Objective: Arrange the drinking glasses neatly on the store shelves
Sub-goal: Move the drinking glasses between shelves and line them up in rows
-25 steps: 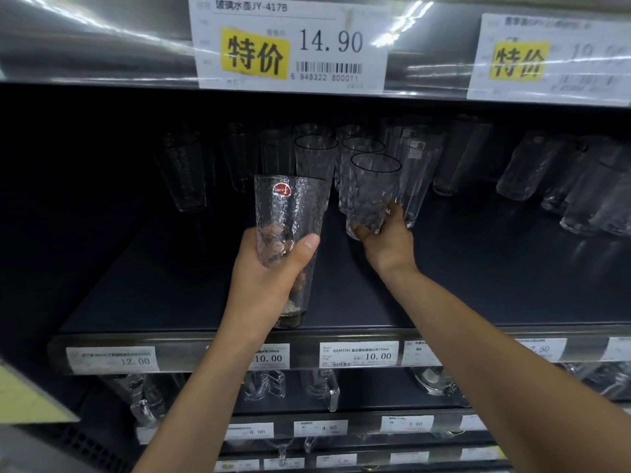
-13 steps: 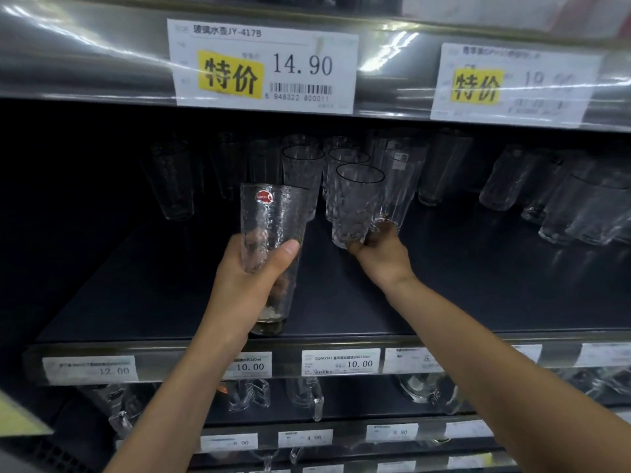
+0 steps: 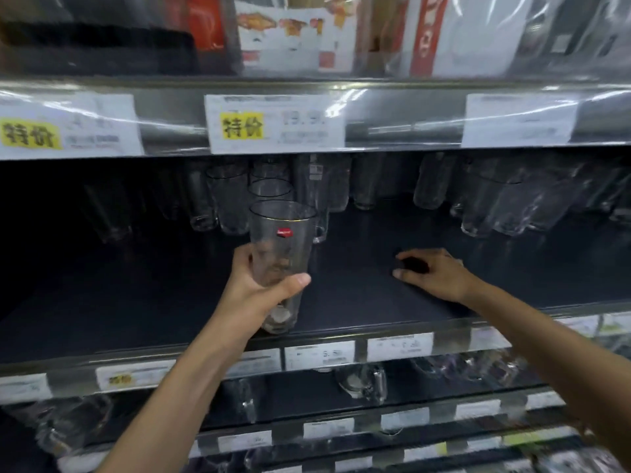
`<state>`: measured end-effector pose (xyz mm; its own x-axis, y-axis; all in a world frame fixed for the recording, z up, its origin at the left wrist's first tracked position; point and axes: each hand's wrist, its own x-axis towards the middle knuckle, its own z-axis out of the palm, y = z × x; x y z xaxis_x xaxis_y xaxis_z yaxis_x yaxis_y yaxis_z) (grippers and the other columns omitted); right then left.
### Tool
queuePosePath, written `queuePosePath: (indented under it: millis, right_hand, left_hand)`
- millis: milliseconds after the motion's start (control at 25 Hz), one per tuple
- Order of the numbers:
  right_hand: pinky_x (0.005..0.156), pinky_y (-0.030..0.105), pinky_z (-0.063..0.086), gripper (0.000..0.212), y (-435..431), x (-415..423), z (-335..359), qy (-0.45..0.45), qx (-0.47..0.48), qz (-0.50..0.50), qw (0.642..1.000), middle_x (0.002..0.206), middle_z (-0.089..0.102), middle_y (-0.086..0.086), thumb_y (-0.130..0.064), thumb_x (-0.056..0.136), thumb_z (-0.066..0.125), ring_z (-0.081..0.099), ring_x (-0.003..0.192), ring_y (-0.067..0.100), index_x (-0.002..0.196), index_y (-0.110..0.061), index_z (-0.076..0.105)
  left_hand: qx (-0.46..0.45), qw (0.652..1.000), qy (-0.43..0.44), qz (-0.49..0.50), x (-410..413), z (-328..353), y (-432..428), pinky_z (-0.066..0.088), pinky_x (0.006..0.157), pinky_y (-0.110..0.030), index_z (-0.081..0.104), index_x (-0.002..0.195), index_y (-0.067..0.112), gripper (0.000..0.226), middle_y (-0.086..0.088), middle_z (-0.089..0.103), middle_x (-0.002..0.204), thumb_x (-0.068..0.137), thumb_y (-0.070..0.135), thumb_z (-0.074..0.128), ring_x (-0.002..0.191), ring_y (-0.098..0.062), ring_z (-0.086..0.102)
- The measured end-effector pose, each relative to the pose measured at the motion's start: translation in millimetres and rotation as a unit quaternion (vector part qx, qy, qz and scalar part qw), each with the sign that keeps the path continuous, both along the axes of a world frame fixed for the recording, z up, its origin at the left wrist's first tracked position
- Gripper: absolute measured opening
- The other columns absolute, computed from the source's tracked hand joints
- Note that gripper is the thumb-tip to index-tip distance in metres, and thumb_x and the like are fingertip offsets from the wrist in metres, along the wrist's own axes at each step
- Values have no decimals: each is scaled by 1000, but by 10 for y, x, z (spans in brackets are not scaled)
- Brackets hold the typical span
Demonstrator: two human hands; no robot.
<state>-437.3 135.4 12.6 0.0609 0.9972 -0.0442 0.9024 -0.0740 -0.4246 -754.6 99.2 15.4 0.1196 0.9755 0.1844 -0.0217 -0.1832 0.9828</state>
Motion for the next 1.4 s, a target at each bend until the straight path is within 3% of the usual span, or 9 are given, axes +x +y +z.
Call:
queuePosePath:
  millis: [80, 240, 520, 680, 800, 960, 1160, 1280, 1400]
  right_hand:
    - [115, 52, 27, 66, 0, 436, 0, -1, -9, 14, 1000, 151, 45, -5, -76, 79, 52, 36, 141, 24, 136, -43, 51]
    - [118, 38, 22, 61, 10, 907, 7, -18, -6, 57, 998, 156, 36, -3, -61, 90, 54, 28, 145, 21, 144, -35, 44]
    - [118, 46, 12, 63, 81, 1203, -136, -98, 16, 130, 987, 163, 18, -8, -65, 96, 32, 12, 150, 17, 152, -37, 27]
    - [116, 44, 13, 63, 130, 1242, -205, -96, 32, 142, 985, 163, 19, -8, -66, 96, 31, 13, 149, 17, 151, -38, 28]
    - [117, 43, 11, 63, 151, 1248, -219, -95, 31, 149, 984, 163, 18, -8, -66, 96, 30, 12, 149, 17, 152, -37, 27]
    - [117, 41, 11, 62, 165, 1257, -223, -91, 41, 150, 984, 163, 18, -9, -66, 96, 31, 11, 149, 16, 152, -38, 27]
    - [118, 37, 10, 63, 180, 1261, -255, -88, 49, 147, 984, 163, 17, -10, -67, 95, 29, 11, 149, 14, 151, -40, 26]
    - [119, 36, 10, 62, 174, 1250, -270, -93, 53, 146, 983, 163, 15, -12, -67, 95, 28, 10, 149, 13, 152, -40, 24]
    - [120, 35, 8, 61, 172, 1246, -269, -97, 51, 146, 983, 163, 13, -13, -66, 96, 27, 7, 149, 11, 152, -41, 22]
  left_hand:
    - [-6, 1000, -11, -2, 372, -2, -8, 53, 76, -14, 45, 123, 28, 64, 6, 67, 112, 72, 17, 82, 95, 4, 69]
    - [-27, 999, -45, 12, 959, -29, 59, 51, 84, -23, 47, 121, 30, 74, 2, 68, 118, 59, 27, 86, 109, -10, 67]
    - [-11, 998, -36, 40, 1627, -59, 509, 52, 98, -43, 45, 127, 9, 99, -4, 66, 111, 42, 24, 94, 112, -28, 65]
    - [-4, 998, -18, 60, 1884, -47, 795, 52, 90, -27, 48, 123, 13, 67, 4, 66, 107, 69, 5, 86, 108, -16, 65]
    - [33, 991, 100, 85, 2012, -81, 1009, 46, 79, -2, 41, 140, 16, 65, 6, 62, 120, 86, 22, 76, 111, -9, 60]
    - [52, 980, 173, 83, 2118, -165, 1335, 46, 103, -23, 40, 144, 15, 73, -1, 59, 135, 84, 36, 77, 122, -13, 57]
    - [73, 971, 158, 162, 2242, -331, 1792, 52, 93, -27, 51, 109, 24, 44, -5, 67, 117, 80, 32, 82, 111, -19, 64]
    - [78, 968, 166, 174, 2261, -358, 2001, 51, 79, -10, 63, 115, 12, 44, -3, 72, 112, 81, 34, 81, 104, -15, 68]
    - [98, 960, 177, 192, 2267, -390, 2146, 55, 83, -19, 66, 116, 8, 48, -3, 74, 110, 80, 36, 81, 101, -14, 69]
